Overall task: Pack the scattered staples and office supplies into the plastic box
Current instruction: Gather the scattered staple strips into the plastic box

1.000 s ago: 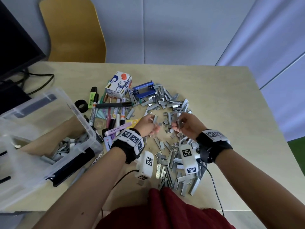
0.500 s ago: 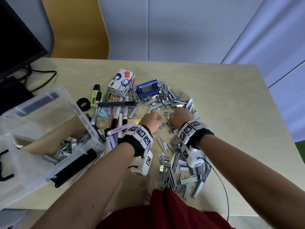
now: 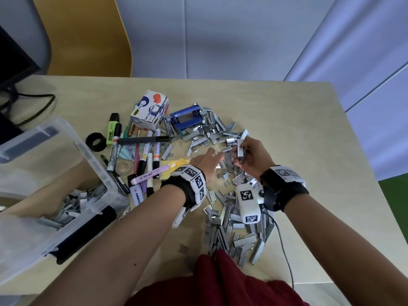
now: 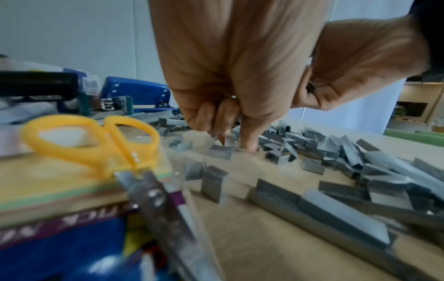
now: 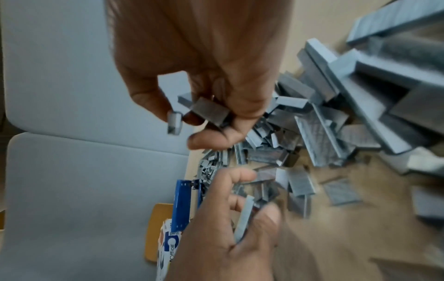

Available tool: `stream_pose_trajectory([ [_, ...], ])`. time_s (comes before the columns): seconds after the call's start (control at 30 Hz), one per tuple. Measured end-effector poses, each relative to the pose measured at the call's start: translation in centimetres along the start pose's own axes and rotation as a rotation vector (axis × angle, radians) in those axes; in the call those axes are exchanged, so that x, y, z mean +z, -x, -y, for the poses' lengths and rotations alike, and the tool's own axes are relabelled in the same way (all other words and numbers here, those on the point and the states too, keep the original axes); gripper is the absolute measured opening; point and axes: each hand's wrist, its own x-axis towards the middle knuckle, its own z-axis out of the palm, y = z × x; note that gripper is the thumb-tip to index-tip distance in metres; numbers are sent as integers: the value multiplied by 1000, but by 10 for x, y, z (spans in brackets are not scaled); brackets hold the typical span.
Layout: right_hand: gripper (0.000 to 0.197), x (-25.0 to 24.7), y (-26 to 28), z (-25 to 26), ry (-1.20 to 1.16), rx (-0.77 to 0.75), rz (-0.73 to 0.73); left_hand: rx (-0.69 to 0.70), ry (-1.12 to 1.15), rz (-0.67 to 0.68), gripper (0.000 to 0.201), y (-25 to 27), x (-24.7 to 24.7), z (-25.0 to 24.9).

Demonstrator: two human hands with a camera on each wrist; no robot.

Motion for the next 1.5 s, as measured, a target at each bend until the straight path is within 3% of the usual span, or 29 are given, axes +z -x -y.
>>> stream_pose_trajectory([
  [0.13,21,-5,4,0,43,-10,12,10,-55,31,40,-3,1,-5],
  [0.37,16,-12,-2,-5,316,-84,20,36,-167,31,44,1,7,-7],
  [0.57,26,-10,-2,-10,581,-171,-45,-19,-7,-60,36,5,2,5],
  [0.67,29,-10,-3,-11,654,-194,-63,-119,377,-114,23,3,-2,10],
  [0.8,30,-6,-7,-16,839,-226,-110,-326,1349,-75,26,2,-15,15],
  [0.87,27,-1,-9,-20,996,-271,-122,-347,1721,-57,33,6,-23,18],
  [1.0,11,8,-7,-24,1291,-346,-188,-291,1905,8,44,10,-36,20],
  [1.1,13,8,-5,-26,1476,-312,-260,-311,1756,-22,47,7,-39,22],
  [1.2,21,8,-3,-27,1594,-304,-294,-332,1127,-107,43,0,-35,20],
  [1.3,20,9,-3,-30,1671,-340,-287,-244,472,-102,26,-5,-27,14],
  [1.4,13,11,-5,-33,1745,-392,-256,-140,128,-58,39,-4,-19,9],
  [1.5,14,12,-3,-32,1814,-381,-225,-82,-97,-79,34,-2,-15,5],
])
